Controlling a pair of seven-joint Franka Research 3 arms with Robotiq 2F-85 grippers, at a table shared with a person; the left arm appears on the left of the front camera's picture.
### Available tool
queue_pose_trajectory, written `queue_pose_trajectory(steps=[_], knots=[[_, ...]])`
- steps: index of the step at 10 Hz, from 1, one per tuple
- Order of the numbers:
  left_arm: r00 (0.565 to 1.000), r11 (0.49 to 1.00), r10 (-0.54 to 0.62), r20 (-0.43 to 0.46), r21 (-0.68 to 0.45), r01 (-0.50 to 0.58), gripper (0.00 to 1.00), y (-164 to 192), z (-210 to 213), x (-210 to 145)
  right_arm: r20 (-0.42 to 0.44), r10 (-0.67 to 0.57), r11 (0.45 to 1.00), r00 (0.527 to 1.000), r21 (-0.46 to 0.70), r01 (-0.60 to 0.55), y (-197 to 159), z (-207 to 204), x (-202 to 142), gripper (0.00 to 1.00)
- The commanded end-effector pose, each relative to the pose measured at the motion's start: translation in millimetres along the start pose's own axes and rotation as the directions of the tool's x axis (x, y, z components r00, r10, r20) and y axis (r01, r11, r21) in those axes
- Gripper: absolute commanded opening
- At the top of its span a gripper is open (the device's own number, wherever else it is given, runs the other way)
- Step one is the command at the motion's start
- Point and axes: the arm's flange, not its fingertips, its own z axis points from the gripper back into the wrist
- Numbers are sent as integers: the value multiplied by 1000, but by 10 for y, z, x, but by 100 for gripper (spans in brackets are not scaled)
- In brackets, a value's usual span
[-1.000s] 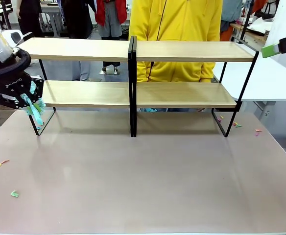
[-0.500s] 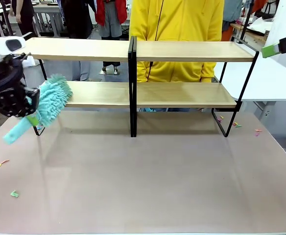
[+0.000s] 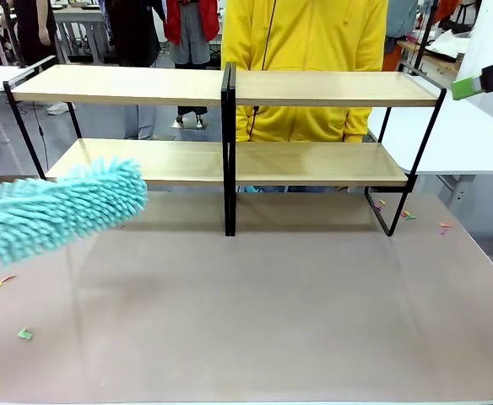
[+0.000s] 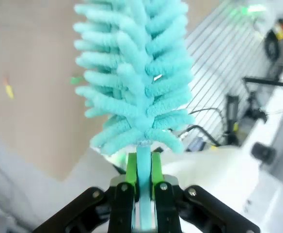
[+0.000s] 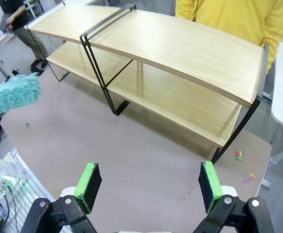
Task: Clean the shelves.
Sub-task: Clean another randomly selected level of the Shelf with the Duster.
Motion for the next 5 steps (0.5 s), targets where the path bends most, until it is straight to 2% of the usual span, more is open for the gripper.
queue_pose_trajectory(steps=[1,2,3,4,5], knots=[[866,927,-254,432,-147,346,12,77,262,-639,1,0,1000,1000,1,0,3,2,5,100],[783,908,-235,576,-157,388,12,144,391,-825,1,0,1000,1000,1,0,3,2,5,100],[709,908,-202,676,-142,394,12,283,595,-1001,1,0,1000,1000,1,0,3,2,5,100],[665,926,-154,731,-128,354,12,393,838,-1077,1,0,1000,1000,1,0,3,2,5,100],[615,924,-128,778,-132,360,12,485,1205,-1166,1,0,1000,1000,1,0,3,2,5,100]])
